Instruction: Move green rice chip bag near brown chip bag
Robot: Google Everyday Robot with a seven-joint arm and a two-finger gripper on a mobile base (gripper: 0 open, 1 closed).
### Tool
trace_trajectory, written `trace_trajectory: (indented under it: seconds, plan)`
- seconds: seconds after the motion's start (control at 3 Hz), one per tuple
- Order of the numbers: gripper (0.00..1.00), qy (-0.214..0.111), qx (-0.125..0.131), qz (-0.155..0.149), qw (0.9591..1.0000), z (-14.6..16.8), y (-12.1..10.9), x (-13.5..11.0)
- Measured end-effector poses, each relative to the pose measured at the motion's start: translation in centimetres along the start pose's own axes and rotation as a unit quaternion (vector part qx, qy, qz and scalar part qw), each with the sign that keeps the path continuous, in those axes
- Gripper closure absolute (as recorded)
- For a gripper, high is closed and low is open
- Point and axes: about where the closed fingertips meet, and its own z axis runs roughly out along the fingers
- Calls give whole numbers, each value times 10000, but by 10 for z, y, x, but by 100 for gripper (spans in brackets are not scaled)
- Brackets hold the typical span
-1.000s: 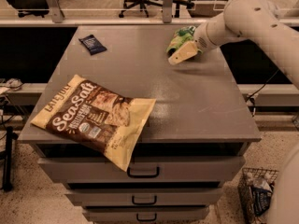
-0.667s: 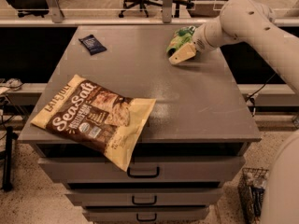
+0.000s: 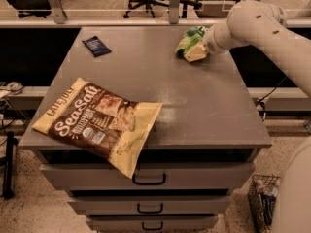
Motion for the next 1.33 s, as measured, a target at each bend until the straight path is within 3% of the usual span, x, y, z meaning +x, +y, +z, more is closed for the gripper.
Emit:
trace_trajectory:
  seconds: [0.33, 0.67, 1.33]
  plan:
    - [85, -99, 80, -156, 9998, -18, 0, -6]
    - [100, -263, -91, -324, 9991, -48, 12, -15]
    - [100, -557, -422, -591, 9958, -113, 42, -30]
